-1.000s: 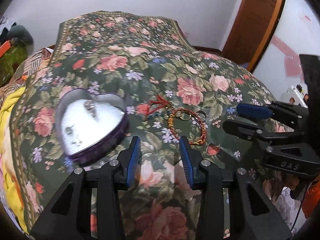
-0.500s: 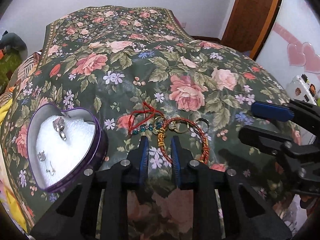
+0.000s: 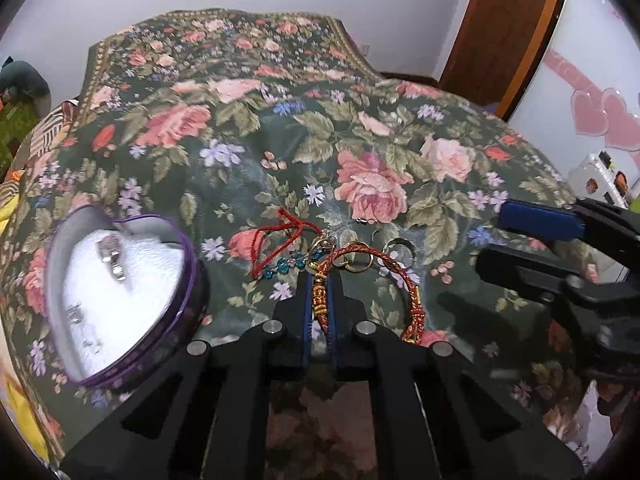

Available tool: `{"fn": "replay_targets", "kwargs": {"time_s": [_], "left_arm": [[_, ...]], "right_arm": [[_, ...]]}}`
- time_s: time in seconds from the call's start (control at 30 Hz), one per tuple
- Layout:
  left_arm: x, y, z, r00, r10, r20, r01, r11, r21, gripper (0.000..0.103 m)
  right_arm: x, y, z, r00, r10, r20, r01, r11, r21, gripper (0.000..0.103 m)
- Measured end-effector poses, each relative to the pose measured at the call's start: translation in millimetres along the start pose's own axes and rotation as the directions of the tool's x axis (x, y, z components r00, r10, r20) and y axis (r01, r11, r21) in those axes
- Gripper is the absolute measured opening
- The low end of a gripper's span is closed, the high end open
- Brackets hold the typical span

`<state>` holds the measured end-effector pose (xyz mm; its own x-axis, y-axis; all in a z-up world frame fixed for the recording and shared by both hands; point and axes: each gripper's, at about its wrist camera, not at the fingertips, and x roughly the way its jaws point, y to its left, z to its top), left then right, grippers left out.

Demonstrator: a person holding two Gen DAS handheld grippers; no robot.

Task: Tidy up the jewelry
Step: 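Lift the braided bracelet with the left tool while the right tool grasps a gold hoop ring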

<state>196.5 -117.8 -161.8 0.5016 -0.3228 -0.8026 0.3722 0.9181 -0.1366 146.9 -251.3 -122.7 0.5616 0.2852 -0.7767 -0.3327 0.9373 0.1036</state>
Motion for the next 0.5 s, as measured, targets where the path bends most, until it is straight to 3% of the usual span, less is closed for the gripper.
{"fn": "replay_targets", "kwargs": {"time_s": [0.17,0.37,0.5], "left_arm": [[-35,6,-6,0.998,0.0,0.069,0.001,1.0,-0.017,0.005],[-73,27,-10,0.987,0.032,0.157,-0.021,0.997,-0.072,0.005],[-86,45,-10,0.98,0.037,0.194,-0.014,0.993,-0.12,0.005]], "right_arm": [[7,2,0,0.998,0.055,-0.032,-0.055,0.998,0.017,0.047],[20,16,2,0.995,0.049,-0.083,-0.053,0.998,-0.04,0.047],[30,23,6,0.994,0.003,-0.108,-0.013,0.996,-0.089,0.047]]}}
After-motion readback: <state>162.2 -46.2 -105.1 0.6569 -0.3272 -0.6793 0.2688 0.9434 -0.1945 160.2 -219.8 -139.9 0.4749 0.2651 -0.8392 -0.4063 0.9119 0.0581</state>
